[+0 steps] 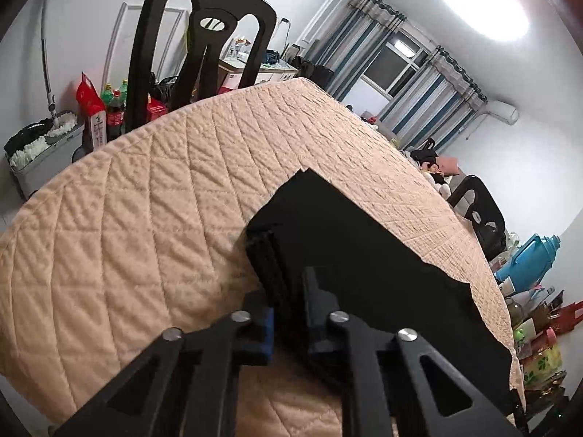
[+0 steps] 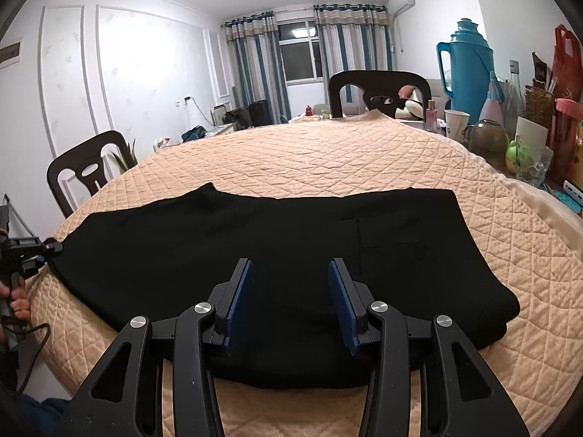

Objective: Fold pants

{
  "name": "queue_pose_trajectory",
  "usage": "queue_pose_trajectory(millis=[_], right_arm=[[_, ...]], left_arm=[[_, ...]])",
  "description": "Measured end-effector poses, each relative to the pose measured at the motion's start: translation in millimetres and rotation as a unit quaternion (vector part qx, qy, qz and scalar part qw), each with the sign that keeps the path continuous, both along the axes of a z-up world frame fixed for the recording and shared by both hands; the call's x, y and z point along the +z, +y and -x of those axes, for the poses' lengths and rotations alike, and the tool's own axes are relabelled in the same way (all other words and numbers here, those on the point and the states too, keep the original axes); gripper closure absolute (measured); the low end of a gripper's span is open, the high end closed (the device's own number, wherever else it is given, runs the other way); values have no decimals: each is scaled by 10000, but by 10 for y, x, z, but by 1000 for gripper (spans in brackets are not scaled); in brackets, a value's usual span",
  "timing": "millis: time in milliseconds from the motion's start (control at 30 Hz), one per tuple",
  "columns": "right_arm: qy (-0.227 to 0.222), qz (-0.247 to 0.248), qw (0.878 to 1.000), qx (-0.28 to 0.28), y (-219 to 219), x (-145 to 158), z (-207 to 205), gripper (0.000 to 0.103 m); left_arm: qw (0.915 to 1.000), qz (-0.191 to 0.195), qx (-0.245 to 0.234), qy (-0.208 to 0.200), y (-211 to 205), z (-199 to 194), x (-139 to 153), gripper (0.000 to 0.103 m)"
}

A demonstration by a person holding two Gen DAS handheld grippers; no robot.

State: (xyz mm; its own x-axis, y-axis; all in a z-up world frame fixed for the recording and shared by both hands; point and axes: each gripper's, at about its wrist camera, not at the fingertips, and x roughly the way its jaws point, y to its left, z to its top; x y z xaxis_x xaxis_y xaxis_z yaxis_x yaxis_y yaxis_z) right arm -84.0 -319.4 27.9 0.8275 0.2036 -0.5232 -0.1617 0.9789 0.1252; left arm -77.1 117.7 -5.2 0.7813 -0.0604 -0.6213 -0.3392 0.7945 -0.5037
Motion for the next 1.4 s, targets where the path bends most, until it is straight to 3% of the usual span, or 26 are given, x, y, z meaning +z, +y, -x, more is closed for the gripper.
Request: queue_pose_trajectory(millis=[167,300,367,467,600,733,800,933,1100,1233,1400], right_arm=[[25,-25,10000,23,13,-2,4,60],[32,-138,9999,84,29,14,-1,60],[25,-174,9998,116,42,25,-5,60],[12,-223,9996,171,60,42,-11,60],[45,-388,9989,270,58,48,-17,60],[230,-733,9960,462,54,-2,-67,59],[383,-938,9930,599,76,-47,-111,59],[727,-1425,9820,1002,192,-114,-227,58],[1093,-1607,9696,1485,472,-137,-421,58],[1456,-1416,9641,1713,728,-228,-603,58],[1746,-1218,9583,1904,974,-220,-849,58]], left_arm=[[9973,-68,-696,-226,-223,-196,230,96],[9846,-276,-1659,-472,-700,-438,478,96],[9733,-336,-2201,-560,-1022,-547,578,96],[9482,-487,-3076,-623,-1615,-616,646,96],[9050,-546,-4199,-411,-2281,-559,471,96],[8847,-497,-4633,105,-2493,-551,143,96],[8875,-346,-4596,38,-2405,-531,181,93],[8947,-179,-4453,-309,-2205,-424,361,68],[9210,-281,-3838,-608,-1798,-397,438,68],[9391,-398,-3380,-474,-1561,-448,310,68],[9425,-346,-3305,-359,-1543,-504,176,68]])
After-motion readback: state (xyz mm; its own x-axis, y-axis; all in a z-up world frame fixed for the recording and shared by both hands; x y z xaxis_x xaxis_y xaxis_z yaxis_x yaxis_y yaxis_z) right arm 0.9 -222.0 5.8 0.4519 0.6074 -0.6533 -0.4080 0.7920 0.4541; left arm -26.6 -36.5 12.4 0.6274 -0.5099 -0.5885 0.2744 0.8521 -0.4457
